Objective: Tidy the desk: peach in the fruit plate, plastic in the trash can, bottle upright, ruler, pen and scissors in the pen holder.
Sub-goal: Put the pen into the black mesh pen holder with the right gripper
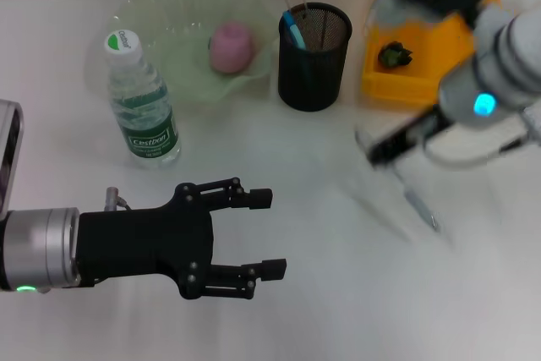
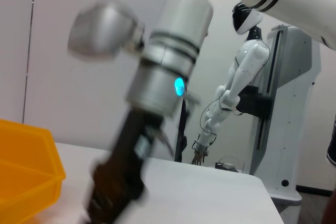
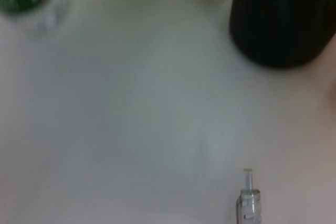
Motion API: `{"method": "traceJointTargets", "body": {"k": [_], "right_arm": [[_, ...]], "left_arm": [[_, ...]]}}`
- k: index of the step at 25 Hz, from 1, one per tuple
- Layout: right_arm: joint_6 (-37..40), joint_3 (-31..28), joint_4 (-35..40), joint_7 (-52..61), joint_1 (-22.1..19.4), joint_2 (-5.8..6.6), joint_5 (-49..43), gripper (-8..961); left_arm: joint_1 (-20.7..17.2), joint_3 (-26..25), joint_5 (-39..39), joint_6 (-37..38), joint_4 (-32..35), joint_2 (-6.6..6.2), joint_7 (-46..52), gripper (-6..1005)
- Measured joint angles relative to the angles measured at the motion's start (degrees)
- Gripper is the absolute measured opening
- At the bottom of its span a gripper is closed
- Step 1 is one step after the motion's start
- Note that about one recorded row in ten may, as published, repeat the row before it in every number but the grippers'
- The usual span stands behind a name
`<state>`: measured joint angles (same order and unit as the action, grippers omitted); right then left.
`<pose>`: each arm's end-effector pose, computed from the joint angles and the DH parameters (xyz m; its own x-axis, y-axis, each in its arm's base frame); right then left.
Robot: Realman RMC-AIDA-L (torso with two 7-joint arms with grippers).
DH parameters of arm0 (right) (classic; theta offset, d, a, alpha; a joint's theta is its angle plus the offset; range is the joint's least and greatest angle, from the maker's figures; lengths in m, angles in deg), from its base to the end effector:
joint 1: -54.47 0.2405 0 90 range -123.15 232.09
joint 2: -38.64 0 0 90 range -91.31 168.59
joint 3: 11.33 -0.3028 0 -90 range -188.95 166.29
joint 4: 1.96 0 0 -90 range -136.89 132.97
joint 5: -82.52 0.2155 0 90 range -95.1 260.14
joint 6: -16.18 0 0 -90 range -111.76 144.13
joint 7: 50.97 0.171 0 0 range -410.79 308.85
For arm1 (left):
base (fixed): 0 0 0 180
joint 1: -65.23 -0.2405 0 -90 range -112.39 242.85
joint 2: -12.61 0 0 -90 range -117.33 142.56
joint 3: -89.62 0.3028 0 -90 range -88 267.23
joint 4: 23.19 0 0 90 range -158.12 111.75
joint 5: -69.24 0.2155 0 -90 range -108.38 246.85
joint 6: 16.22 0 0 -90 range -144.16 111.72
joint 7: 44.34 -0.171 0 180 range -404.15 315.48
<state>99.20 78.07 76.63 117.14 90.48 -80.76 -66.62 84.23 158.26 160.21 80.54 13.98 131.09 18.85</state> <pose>0.1935 0.3924 -0.0752 0.6346 -0.7680 0.0862 -0.6428 -0.5864 -0.4929 -0.2750 0.2741 -0.0809 0.7860 0.1493 0.5999 0.1766 -0.9842 0.0136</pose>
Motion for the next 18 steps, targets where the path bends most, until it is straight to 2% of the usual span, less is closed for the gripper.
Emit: {"method": "traceJointTargets", "body": {"k": [2, 3, 4, 7, 8, 9, 12, 13, 14, 17, 18], "right_arm": [[-3.33, -3.94, 6.59, -2.02, -2.96, -0.18, 0.94, 126], [-10.68, -7.19, 11.35, -6.88, -6.54, -0.38, 5.44, 125], [-10.68, -7.19, 11.35, -6.88, -6.54, -0.38, 5.44, 125], [-26.14, -8.98, 11.17, -21.85, -11.64, -0.42, 19.92, 125], [-35.86, -8.15, 7.25, -36.36, -14.08, -0.27, 33.65, 125], [-35.86, -8.15, 7.25, -36.36, -14.08, -0.27, 33.65, 125], [-44.88, -6.71, -1.56, -62.16, -15.27, -0.12, 56.62, 129], [-45.49, -6.39, -9.48, -79.69, -14.32, -0.14, 72.25, 133], [-45.49, -6.39, -9.48, -79.69, -14.32, -0.14, 72.25, 137], [-39.85, -6.19, -21.28, -102.52, -12.03, -0.16, 91.39, 150], [-34.04, -6.16, -29.84, -115.55, -9.91, -0.17, 101.43, 154]], "left_arm": [[-0.02, 0.0, -0.01, 0.0, 0.0, 0.0, 0.0, 829], [-0.03, 0.0, -0.05, 0.0, 0.02, 0.0, 0.0, 829], [-0.03, 0.0, -0.05, 0.0, 0.02, 0.0, 0.0, 829], [-0.03, 0.0, -0.07, 0.0, 0.03, -0.02, 0.0, 829], [-0.03, 0.0, -0.07, 0.0, 0.03, -0.02, 0.0, 829], [-0.02, 0.0, -0.09, 0.0, 0.04, -0.03, 0.0, 829], [-0.01, -0.06, -0.11, -0.04, -0.35, 0.0, 0.0, 829], [-0.01, -0.06, -0.11, -0.04, -0.35, 0.0, 0.0, 829], [-0.01, -0.06, -0.11, -0.04, -0.35, 0.0, 0.0, 829], [-0.02, -0.11, -0.11, -0.09, -0.41, 0.0, 0.03, 829], [-0.02, -0.13, -0.11, -0.09, -0.41, 0.0, 0.09, 829]]}}
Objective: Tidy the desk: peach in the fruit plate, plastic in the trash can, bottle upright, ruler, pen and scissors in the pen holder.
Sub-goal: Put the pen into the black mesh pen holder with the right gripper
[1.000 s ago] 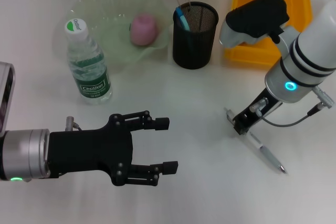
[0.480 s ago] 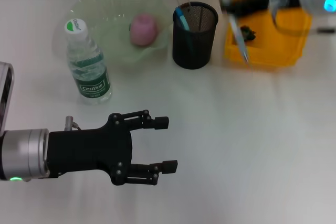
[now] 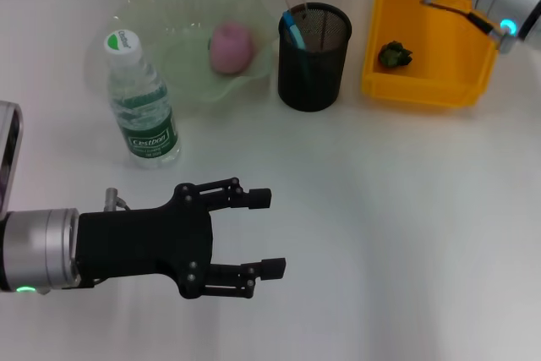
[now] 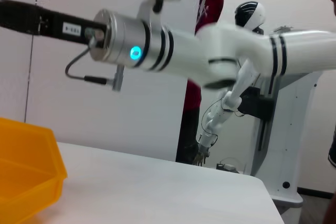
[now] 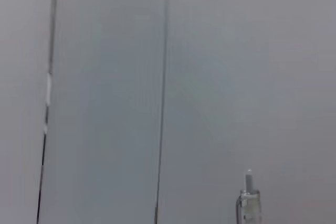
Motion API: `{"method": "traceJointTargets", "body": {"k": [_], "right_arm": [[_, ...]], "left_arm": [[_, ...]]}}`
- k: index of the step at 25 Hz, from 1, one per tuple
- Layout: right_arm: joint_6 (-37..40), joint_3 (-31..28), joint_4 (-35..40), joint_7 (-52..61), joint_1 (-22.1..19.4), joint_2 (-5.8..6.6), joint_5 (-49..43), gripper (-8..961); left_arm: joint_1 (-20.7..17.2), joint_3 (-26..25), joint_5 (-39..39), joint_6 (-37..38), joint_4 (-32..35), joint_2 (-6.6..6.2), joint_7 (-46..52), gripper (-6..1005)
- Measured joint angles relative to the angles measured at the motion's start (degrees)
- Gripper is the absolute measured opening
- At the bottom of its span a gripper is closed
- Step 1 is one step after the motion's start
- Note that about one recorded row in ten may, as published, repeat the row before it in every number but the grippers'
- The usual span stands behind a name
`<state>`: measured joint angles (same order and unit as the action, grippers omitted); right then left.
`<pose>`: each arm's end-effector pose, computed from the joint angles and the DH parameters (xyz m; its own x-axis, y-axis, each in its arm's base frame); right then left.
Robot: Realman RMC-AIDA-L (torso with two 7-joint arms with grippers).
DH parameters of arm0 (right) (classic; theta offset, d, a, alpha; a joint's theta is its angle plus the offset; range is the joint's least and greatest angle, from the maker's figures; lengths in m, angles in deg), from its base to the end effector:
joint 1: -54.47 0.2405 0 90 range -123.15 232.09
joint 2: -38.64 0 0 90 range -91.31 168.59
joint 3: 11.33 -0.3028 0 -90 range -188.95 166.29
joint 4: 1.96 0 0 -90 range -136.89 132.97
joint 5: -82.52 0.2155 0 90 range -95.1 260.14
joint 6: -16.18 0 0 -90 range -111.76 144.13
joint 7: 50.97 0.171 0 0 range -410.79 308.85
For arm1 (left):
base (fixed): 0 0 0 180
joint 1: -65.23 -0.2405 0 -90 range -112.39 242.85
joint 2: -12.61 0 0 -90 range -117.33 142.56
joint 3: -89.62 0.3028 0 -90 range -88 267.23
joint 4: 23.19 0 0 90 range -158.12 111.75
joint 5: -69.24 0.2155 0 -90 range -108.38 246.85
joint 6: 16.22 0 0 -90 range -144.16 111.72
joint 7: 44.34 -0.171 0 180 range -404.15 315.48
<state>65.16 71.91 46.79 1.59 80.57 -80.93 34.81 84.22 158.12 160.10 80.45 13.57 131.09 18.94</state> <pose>0.1905 0.4416 -0.0347 0.7056 0.1343 -0.6958 -0.4427 -0.6830 -0.5809 -0.2759 0.2740 -0.0812 0.7828 0.1572 0.6021 0.1860 -0.9824 0.0148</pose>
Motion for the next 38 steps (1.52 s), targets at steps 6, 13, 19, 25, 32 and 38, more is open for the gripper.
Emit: {"method": "traceJointTargets", "body": {"k": [6, 13, 19, 25, 32, 38], "right_arm": [[6.97, -0.3, -15.11, -13.54, 4.94, 0.14, 9.15, 178], [5.99, 0.09, -23.7, -12.65, 10.54, 0.21, 9.03, 207], [1.69, 3.18, -26.34, -11.96, 13.52, -0.07, 9.02, 231], [-0.62, 4.98, -26.62, -11.48, 13.73, -0.21, 9.4, 256], [-0.03, 5.05, -26.3, -11.04, 12.59, -0.23, 9.48, 285], [3.17, 4.64, -25.48, -10.75, 10.78, -0.25, 9.65, 393]], "left_arm": [[0.0, -0.06, 0.01, 0.0, 0.01, 0.0, 0.26, 829], [0.37, -0.05, 0.14, 0.0, 0.08, 0.0, 0.42, 829], [0.45, -0.04, 0.22, 0.09, 0.06, 0.0, 0.31, 829], [0.07, -0.04, 0.18, 0.3, 0.29, 0.0, 0.05, 829], [-0.11, -0.04, 0.04, 0.44, 0.34, 0.0, 0.01, 829], [-0.59, -0.44, 0.0, 0.45, 0.43, 0.0, -0.16, 829]]}}
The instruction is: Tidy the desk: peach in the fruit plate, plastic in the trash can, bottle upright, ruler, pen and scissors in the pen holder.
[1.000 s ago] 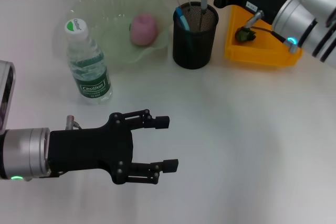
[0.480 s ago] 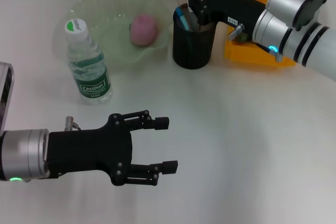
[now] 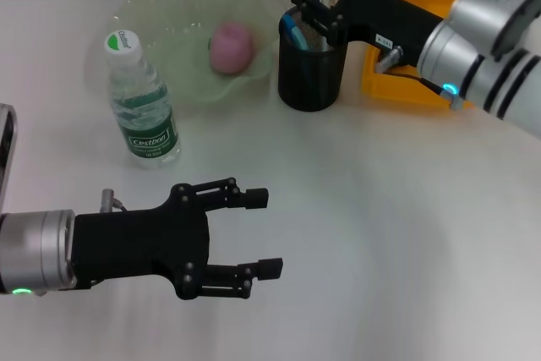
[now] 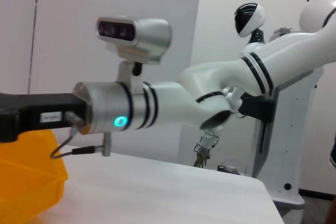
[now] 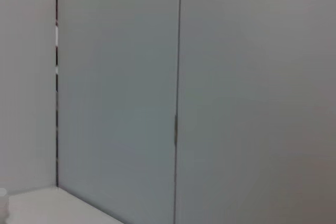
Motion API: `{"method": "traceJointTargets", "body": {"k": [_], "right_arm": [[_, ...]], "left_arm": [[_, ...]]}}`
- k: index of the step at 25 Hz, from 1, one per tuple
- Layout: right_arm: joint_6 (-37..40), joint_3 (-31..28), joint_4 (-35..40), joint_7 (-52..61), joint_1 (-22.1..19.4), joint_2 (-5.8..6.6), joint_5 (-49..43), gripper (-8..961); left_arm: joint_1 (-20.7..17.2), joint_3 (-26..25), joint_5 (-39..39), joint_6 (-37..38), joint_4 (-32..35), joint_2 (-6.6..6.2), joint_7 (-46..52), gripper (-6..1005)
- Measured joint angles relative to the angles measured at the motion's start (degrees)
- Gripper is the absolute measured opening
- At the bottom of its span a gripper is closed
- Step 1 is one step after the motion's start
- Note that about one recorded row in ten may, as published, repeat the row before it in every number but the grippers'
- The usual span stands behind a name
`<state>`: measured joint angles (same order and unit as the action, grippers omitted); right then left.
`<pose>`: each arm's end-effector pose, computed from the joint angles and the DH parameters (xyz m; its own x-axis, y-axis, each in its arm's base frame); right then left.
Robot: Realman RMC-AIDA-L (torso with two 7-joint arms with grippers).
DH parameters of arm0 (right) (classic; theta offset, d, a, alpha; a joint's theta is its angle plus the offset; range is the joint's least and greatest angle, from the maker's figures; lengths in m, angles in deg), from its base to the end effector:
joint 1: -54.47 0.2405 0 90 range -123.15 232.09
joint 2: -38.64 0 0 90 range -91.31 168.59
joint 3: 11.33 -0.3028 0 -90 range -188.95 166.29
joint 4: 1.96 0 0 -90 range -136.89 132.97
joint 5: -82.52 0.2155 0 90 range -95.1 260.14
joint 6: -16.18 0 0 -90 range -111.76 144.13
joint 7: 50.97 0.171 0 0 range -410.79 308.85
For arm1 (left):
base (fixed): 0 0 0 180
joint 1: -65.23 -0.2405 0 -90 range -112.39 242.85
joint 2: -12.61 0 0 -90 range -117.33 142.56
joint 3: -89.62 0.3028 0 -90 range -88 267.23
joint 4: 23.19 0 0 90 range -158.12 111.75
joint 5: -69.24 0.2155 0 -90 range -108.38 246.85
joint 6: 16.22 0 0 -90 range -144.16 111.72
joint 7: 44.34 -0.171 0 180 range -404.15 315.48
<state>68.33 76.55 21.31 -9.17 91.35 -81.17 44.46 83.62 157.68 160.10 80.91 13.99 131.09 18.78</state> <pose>0.2192 0.4485 -0.1005 0.7632 -0.0106 -0.6461 -0.4543 -0.7197 -0.5250 -0.2775 0.2718 -0.0789 0.7795 0.1542 0.6071 0.1875 -0.9822 0.0087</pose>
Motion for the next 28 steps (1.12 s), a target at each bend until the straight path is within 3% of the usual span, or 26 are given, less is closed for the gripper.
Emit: {"method": "traceJointTargets", "body": {"k": [4, 6, 7, 8, 11, 12, 13, 18, 28], "right_arm": [[8.4, -0.13, 5.81, 6.38, -5.75, 0.79, -0.38, 521], [13.45, -0.3, 11.42, 13.23, -10.93, 2.05, -2.7, 603], [18.41, -1.17, 17.0, 20.63, -15.69, 3.52, -7.75, 643], [18.41, -1.17, 17.0, 20.63, -15.69, 3.52, -7.75, 684], [28.72, -5.86, 22.86, 28.78, -21.5, 4.62, -21.62, 746], [36.34, -10.49, 23.95, 29.67, -24.06, 4.01, -30.95, 756], [36.34, -10.49, 23.95, 29.67, -24.06, 4.01, -30.95, 767], [44.41, -18.26, 23.57, 28.75, -26.81, 1.2, -48.23, 819], [44.2, -19.36, 21.89, 28.06, -26.86, 0.62, -50.99, 840]], "left_arm": [[-0.18, -0.57, 0.0, 0.15, 0.01, -0.04, -0.1, 829], [-1.03, -2.37, 0.16, 1.33, 0.01, -0.15, -0.84, 829], [-1.4, -3.27, 0.36, 1.92, 0.0, -0.29, -0.87, 829], [-1.46, -3.46, 0.38, 2.03, 0.01, -0.31, -0.87, 829], [-2.54, -5.56, 0.51, 3.01, 0.0, -0.85, -1.02, 829], [-2.87, -6.1, 0.52, 3.09, 0.0, -1.0, -1.19, 829], [-3.21, -6.51, 0.53, 3.1, 0.0, -1.11, -1.51, 829], [-3.93, -7.74, 0.63, 3.02, -0.27, -1.56, -2.3, 829], [-3.86, -7.71, 1.34, 2.81, -0.09, -1.09, -2.3, 829]]}}
